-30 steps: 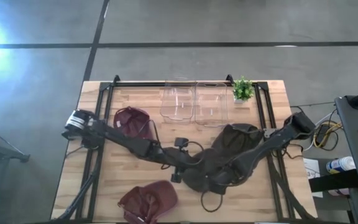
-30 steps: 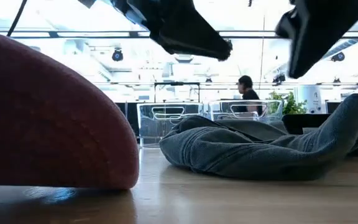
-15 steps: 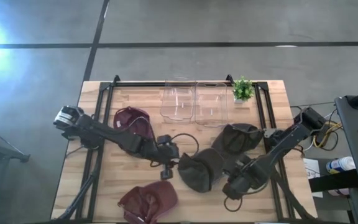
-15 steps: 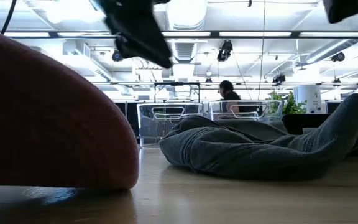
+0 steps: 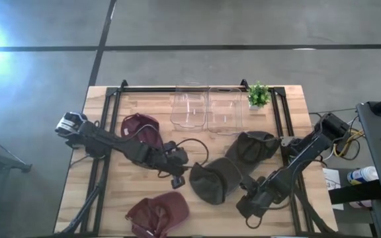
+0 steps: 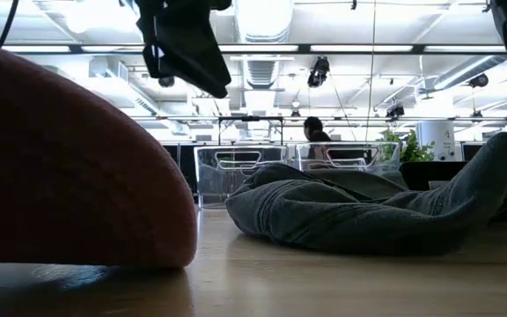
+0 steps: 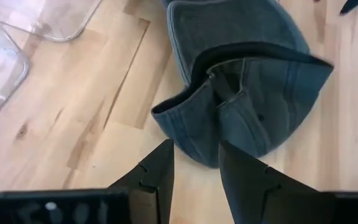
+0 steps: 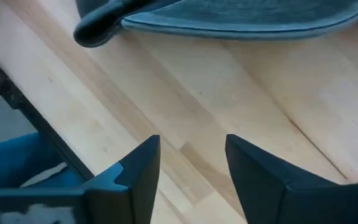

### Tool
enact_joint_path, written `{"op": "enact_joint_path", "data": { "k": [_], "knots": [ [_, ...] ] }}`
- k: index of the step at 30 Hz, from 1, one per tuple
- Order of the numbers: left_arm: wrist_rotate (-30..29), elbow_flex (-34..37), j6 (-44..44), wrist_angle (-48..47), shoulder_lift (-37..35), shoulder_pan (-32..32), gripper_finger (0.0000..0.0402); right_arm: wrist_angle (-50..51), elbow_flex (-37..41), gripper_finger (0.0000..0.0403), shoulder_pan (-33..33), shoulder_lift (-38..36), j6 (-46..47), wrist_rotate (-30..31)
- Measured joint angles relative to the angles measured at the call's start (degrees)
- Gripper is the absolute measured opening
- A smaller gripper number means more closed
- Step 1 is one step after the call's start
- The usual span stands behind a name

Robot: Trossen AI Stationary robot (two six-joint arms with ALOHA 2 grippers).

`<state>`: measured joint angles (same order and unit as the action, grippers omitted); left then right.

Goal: Pick & Place hat
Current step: Put the left black cap into the left transparent bin

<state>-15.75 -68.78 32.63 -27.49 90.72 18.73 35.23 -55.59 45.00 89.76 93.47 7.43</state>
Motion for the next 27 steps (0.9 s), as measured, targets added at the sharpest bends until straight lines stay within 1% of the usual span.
{"op": "enact_joint_path", "data": {
  "k": [4,9,12,14,16,18,21,24,27],
  "knots": [
    [0.02,-0.44,2.79,0.00,0.00,0.12,0.0119,-1.32,1.11,0.0194,-0.10,0.00,0.77,-0.01],
    [-0.05,-0.47,5.42,0.04,-0.01,0.10,0.0119,-3.66,2.30,0.0192,-0.10,0.00,2.56,-0.07],
    [-0.25,-0.47,6.42,0.02,0.00,0.10,0.0119,-4.15,2.36,0.0192,-0.10,0.00,2.42,-0.06],
    [-0.24,-0.47,7.11,0.02,-0.01,0.10,0.0119,-4.12,2.05,0.0192,-0.10,0.00,0.52,0.01],
    [0.26,-0.43,8.68,0.02,-0.02,0.10,0.0119,-4.12,0.99,0.0190,0.04,0.00,-4.51,0.02],
    [2.73,-0.35,8.86,-0.25,-0.02,0.10,0.0119,-4.20,-0.51,0.0188,0.20,0.00,-11.90,0.03],
    [6.03,0.40,5.72,-0.18,-0.02,0.27,0.0119,-4.08,-2.09,0.0183,0.38,0.00,-25.41,0.04],
    [6.66,1.58,2.46,-0.02,0.00,0.91,0.0119,-3.99,-3.32,0.0176,0.38,0.00,-39.33,0.01],
    [6.64,2.71,-2.09,-0.06,0.00,1.96,0.0119,-2.79,-4.16,0.0166,0.38,0.00,-48.50,0.07]
  ]
}}
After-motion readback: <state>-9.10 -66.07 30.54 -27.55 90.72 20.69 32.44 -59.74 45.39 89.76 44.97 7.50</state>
